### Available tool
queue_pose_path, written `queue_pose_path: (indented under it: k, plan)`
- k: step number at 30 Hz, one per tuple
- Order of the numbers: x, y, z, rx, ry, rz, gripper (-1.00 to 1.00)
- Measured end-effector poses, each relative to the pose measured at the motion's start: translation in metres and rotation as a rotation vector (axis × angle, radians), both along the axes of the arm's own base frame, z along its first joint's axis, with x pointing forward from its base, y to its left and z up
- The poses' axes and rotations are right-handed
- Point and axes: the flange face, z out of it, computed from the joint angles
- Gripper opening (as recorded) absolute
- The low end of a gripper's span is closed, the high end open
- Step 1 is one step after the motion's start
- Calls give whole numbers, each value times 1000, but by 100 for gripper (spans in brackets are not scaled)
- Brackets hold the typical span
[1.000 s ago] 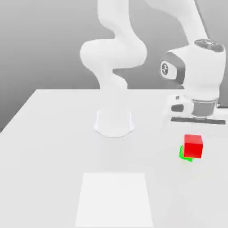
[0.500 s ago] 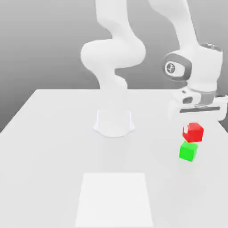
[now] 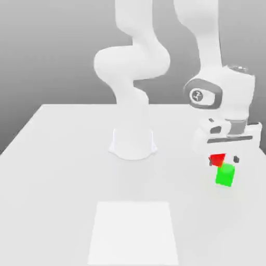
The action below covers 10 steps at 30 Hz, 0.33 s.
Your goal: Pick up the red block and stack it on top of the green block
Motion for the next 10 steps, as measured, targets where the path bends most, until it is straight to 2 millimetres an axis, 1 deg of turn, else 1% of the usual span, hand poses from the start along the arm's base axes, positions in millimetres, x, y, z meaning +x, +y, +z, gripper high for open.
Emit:
queue_pose_path:
  k: [5, 10]
  plan:
    - [4, -1, 26, -5, -4, -9, 100]
    - [-1, -2, 46, 2, 6, -5, 100]
